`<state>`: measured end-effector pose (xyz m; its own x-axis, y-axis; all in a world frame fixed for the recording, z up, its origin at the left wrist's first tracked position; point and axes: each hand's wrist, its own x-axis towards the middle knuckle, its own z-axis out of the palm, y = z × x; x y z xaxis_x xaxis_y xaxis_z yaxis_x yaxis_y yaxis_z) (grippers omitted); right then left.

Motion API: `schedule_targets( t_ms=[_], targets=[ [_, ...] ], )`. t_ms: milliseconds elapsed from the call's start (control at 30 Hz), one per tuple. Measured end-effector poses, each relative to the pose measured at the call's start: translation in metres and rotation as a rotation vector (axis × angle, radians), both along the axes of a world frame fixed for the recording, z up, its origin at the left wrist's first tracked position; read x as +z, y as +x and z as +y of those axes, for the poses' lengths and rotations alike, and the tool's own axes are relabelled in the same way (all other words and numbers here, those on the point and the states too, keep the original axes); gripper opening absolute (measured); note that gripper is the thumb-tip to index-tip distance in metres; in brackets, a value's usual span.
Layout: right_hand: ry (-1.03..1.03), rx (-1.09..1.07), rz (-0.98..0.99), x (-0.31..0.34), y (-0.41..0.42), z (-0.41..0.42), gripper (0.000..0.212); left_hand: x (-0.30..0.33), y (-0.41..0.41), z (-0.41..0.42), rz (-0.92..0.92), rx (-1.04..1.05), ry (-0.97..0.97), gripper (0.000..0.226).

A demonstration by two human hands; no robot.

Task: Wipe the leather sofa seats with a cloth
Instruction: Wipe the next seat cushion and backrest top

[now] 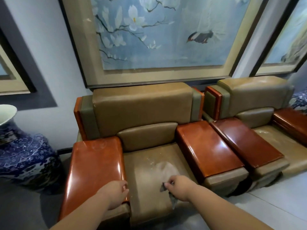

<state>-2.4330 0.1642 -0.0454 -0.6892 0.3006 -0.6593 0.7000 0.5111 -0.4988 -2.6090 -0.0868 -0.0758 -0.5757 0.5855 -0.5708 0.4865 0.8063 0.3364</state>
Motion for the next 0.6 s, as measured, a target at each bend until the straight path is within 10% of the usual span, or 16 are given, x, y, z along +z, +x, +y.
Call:
schedule_targets(
  t_ms=[600],
  targets=[
    [0.102, 0.135, -0.045, -0.014, -0.211, 0.054, 0.024, -0.028, -0.185, 0.060, -0.005, 0.090, 0.027, 0.048]
  ],
)
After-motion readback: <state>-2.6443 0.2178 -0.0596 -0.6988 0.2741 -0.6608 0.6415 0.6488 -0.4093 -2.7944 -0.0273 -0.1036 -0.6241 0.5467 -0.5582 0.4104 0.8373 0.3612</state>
